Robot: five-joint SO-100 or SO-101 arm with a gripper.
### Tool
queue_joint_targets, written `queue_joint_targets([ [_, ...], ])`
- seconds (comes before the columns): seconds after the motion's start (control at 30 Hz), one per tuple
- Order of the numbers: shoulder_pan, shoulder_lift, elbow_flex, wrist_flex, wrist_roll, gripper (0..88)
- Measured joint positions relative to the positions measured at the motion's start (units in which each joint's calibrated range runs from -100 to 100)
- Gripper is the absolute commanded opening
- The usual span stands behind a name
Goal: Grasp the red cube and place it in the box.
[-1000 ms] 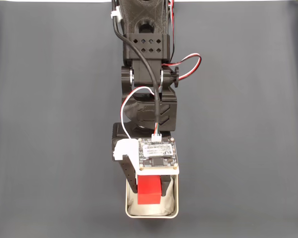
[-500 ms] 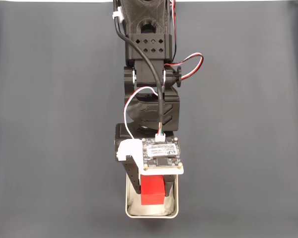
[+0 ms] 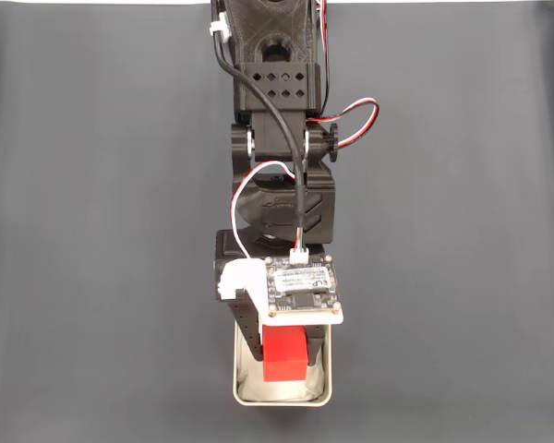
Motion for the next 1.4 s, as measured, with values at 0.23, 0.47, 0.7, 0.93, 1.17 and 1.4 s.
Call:
queue_joint_targets([
  [0.23, 0.0, 0.0, 0.0, -1.19, -2.1, 50.0],
  [0.47, 0.0, 0.0, 0.0, -2.23, -2.15, 54.6],
  [0.7, 0.0, 0.0, 0.0, -2.86, -2.15, 55.5],
  [0.93, 0.0, 0.0, 0.0, -3.74, -2.15, 55.6],
  [1.17, 0.0, 0.0, 0.0, -3.98, -1.66, 55.6],
  [1.4, 0.0, 0.0, 0.0, -3.98, -1.66, 55.6],
])
